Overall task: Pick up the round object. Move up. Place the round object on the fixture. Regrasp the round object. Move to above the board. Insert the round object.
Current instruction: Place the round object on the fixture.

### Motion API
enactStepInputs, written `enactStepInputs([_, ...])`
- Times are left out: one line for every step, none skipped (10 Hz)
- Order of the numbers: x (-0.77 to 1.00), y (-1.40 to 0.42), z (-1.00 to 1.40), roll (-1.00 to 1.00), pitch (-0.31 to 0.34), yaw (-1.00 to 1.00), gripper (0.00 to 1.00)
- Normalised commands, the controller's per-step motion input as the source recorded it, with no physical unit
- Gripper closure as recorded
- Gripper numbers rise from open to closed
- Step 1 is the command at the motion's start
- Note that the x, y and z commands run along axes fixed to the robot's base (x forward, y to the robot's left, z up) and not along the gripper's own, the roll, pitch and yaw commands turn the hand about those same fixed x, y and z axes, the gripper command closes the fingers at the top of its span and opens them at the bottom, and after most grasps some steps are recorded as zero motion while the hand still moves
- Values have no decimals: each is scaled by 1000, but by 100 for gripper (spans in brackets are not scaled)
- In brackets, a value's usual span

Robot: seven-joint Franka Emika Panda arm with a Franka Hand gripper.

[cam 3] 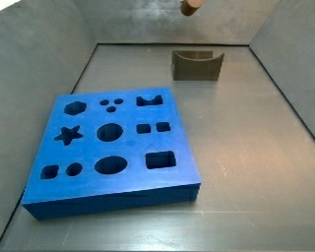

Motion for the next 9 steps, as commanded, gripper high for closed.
enactStepInputs([297, 47, -12, -318, 117, -128, 100])
enactStepInputs([223, 46, -9, -300, 117, -119, 100])
enactStepInputs([147, 77, -1000, -1000, 58, -91, 100])
enactStepInputs([133, 77, -1000, -1000, 56, -89, 100])
enactStepInputs([137, 90, -1000, -1000, 60, -95, 100])
enactStepInputs([147, 88, -1000, -1000, 84, -99, 100])
enactStepInputs([161, 96, -1000, -1000, 115, -108, 100])
enactStepInputs([169, 103, -1000, -1000, 124, -112, 100])
enactStepInputs([182, 115, -1000, -1000, 145, -128, 100])
